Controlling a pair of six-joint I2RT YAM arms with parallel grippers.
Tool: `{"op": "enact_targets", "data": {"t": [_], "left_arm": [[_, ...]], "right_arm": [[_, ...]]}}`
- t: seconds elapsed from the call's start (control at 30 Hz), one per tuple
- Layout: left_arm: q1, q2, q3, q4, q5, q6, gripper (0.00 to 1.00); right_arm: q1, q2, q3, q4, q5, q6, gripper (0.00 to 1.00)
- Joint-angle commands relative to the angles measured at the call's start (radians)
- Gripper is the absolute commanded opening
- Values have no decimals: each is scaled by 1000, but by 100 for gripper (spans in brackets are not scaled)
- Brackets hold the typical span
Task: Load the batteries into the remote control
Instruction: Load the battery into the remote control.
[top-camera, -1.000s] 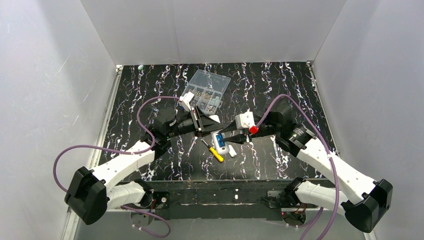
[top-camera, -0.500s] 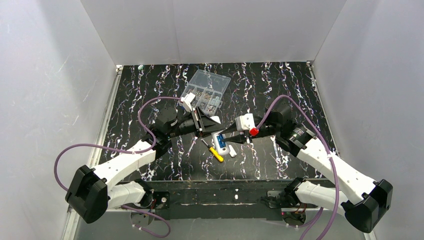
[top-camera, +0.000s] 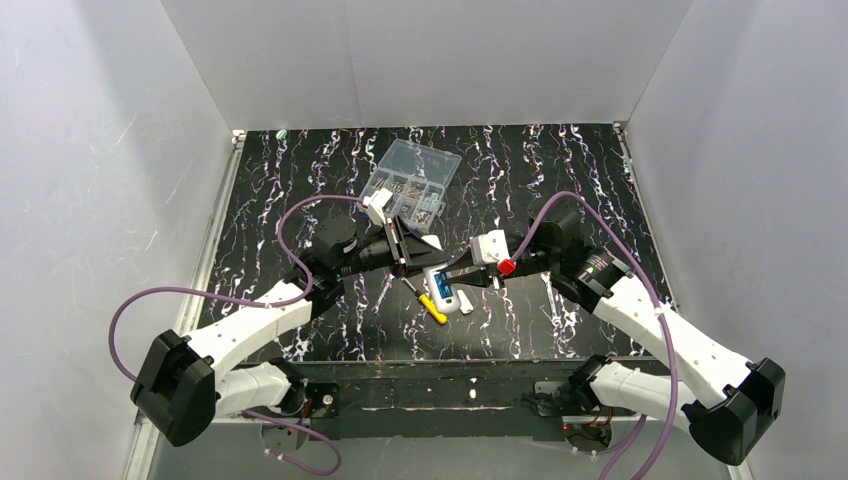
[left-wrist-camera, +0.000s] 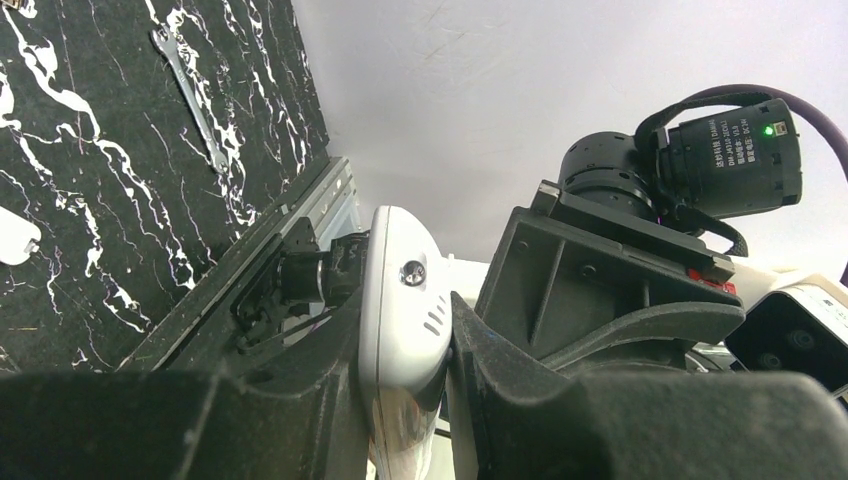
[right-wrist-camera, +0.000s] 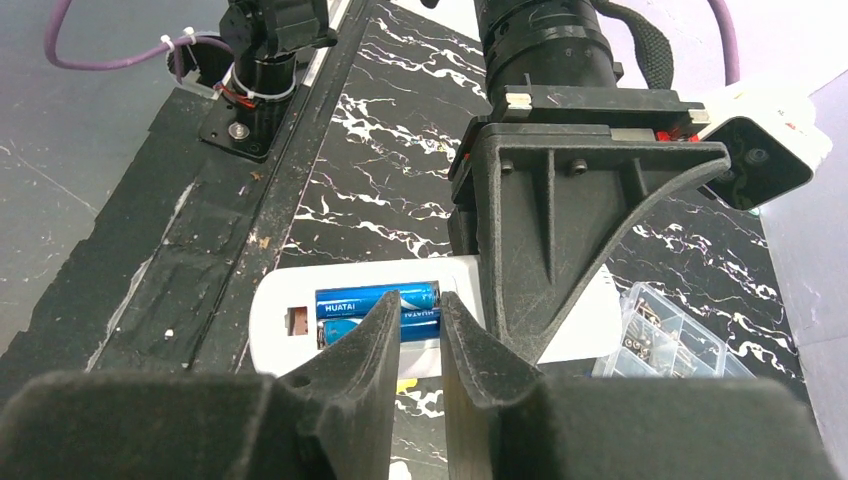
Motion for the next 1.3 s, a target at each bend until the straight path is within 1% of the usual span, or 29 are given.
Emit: {"op": "enact_targets", "data": {"t": [0.0, 0.43, 0.8, 1.07, 1.27], "left_arm": [[3, -33, 66, 121, 29, -24, 0], [3, -46, 68, 133, 12, -22, 0], [2, -47, 69, 165, -17, -30, 0], [4, -45, 66, 176, -29, -30, 0], [3, -40, 60, 168, -20, -14, 0]], "right_arm": [[-4, 18, 15, -124, -10, -7, 26], [-5, 20, -18, -163, -8, -13, 23], [-4, 0, -70, -161, -8, 8, 20], [-4, -33, -118, -134, 8, 41, 19], [-4, -61, -95, -123, 24, 83, 21]]}}
